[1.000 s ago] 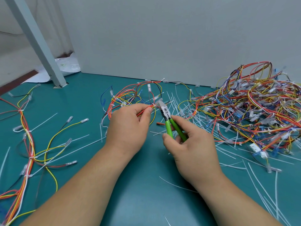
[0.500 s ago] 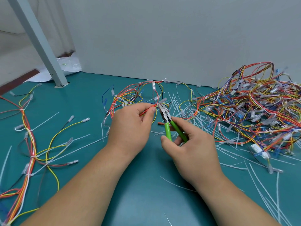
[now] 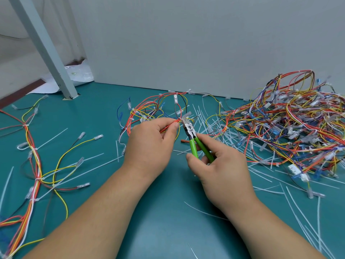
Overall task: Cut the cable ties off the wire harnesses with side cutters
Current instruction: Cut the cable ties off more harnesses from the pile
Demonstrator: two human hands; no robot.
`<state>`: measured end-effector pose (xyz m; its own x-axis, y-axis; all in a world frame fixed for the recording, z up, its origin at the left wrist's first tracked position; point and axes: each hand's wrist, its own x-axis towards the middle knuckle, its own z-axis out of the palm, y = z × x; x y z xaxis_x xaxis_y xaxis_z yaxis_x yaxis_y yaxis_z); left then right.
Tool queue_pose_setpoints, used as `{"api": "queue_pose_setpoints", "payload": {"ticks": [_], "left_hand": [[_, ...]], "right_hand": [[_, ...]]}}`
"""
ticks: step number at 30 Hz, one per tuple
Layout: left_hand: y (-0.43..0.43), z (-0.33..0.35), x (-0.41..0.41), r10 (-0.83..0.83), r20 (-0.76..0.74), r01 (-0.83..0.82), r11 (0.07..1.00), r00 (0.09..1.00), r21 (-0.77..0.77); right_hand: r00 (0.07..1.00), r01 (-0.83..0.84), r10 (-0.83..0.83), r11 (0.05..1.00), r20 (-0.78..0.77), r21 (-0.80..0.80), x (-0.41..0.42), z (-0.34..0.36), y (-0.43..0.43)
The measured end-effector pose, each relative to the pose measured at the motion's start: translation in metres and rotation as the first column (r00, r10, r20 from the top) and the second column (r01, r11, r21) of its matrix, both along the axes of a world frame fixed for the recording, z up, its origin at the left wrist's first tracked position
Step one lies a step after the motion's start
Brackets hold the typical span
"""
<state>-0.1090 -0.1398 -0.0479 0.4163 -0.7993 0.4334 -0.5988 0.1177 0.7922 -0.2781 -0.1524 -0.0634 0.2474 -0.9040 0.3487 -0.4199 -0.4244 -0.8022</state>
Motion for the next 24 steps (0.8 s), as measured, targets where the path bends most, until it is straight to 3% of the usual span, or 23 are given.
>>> {"api": "queue_pose_setpoints", "payload": {"ticks": [5,12,18,24], "left_hand": [[0.000,0.000,0.001,0.012,0.002,-0.012,1.000,1.000,0.002],[0.000,0.004,0.001,0.064,-0.056,-0.067,0.995,0.996,-0.070],[-0.001,0.006,0.005,0.102,-0.086,-0.112,0.985,0.991,-0.129],[0.001,0.011,0.005,0.128,-0.149,-0.161,0.956,0.981,-0.244]], "right_hand": [[0.999,-0.027,0.027,1.000,0.023,0.001,0.000,0.002,0.001],[0.923,-0.032,-0.012,0.994,0.384,0.108,0.004,0.006,0.004],[0.899,-0.060,-0.021,0.984,0.438,0.169,0.001,0.010,0.004],[0.741,-0.251,-0.056,0.901,0.669,0.353,-0.003,0.011,-0.003]]}}
